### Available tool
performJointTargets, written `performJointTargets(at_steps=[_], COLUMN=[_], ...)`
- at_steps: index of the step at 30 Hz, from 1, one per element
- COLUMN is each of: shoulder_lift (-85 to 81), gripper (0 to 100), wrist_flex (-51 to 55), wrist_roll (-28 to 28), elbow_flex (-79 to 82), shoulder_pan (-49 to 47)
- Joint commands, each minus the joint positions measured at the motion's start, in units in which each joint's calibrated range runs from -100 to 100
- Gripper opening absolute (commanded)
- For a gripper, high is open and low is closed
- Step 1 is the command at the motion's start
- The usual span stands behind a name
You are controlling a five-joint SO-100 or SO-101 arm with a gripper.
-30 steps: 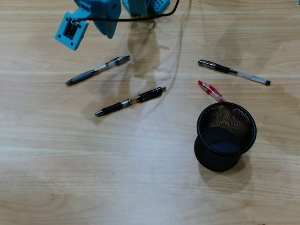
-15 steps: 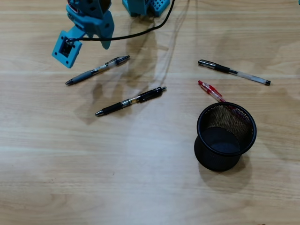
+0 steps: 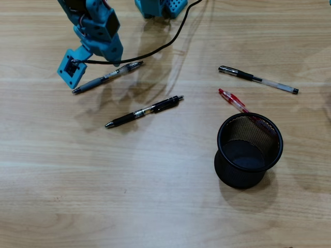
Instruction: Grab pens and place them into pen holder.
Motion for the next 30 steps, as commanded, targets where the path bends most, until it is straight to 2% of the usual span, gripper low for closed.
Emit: performJointTargets(at_steps=[1,9,19,28,30], shoulder_lift=[2.58,7.59,13.37,14.47,14.64], gripper=[21,21,21,21,18], wrist_flex=[-3.86,-4.86,-12.24,-12.51,-12.42], wrist_roll=[-0.32,-0.16,0.04,0.04,0.04], elbow_flex=[-2.64,-2.64,-2.19,-2.01,-1.92], shoulder_pan=[1.08,3.64,4.37,5.56,5.66])
